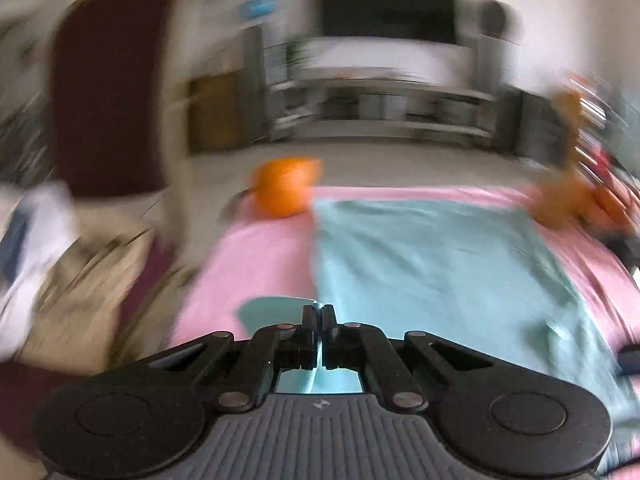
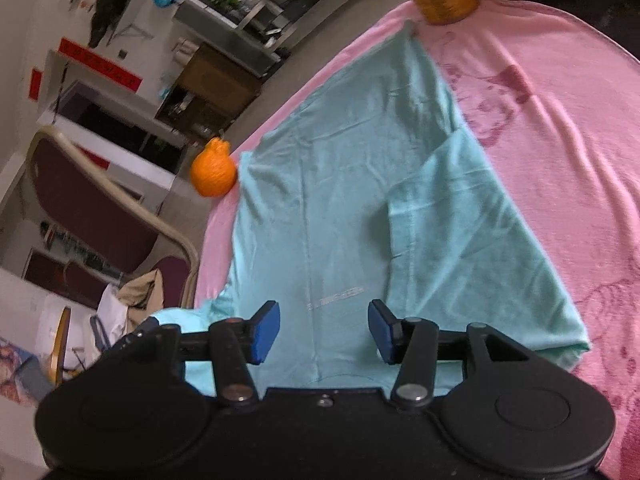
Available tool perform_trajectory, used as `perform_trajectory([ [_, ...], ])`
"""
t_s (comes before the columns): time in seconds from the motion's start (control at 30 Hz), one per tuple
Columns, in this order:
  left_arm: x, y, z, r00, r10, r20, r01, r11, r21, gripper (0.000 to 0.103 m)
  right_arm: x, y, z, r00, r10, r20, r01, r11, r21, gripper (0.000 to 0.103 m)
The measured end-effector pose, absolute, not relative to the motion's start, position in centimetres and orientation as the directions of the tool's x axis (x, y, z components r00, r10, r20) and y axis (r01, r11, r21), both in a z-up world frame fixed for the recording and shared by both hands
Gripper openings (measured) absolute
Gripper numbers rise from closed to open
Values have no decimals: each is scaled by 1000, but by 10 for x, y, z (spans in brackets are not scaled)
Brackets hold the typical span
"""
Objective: Fold clothes
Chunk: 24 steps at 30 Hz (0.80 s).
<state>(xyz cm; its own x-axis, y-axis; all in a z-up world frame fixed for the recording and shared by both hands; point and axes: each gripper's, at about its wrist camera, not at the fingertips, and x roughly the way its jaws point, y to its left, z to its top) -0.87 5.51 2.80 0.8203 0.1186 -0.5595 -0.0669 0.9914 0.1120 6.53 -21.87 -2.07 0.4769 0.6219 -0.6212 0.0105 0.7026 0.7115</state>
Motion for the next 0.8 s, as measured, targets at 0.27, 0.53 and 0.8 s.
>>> perform_trajectory([
  [0.27, -34, -26, -16, 731, -9, -682, 317, 890, 328, 26, 70, -241, -27, 515, 584, -627, 105, 683, 723, 51],
  [0.53, -24, 108, 19, 734, -22, -678, -78, 990, -117, 32, 73, -243, -23, 521, 587, -619, 83, 687, 722, 52],
  [0.8, -17, 165, -16, 594, -150, -790, -338, 845, -415, 33, 75, -242, -26, 515, 584, -628, 92, 691, 717, 52],
])
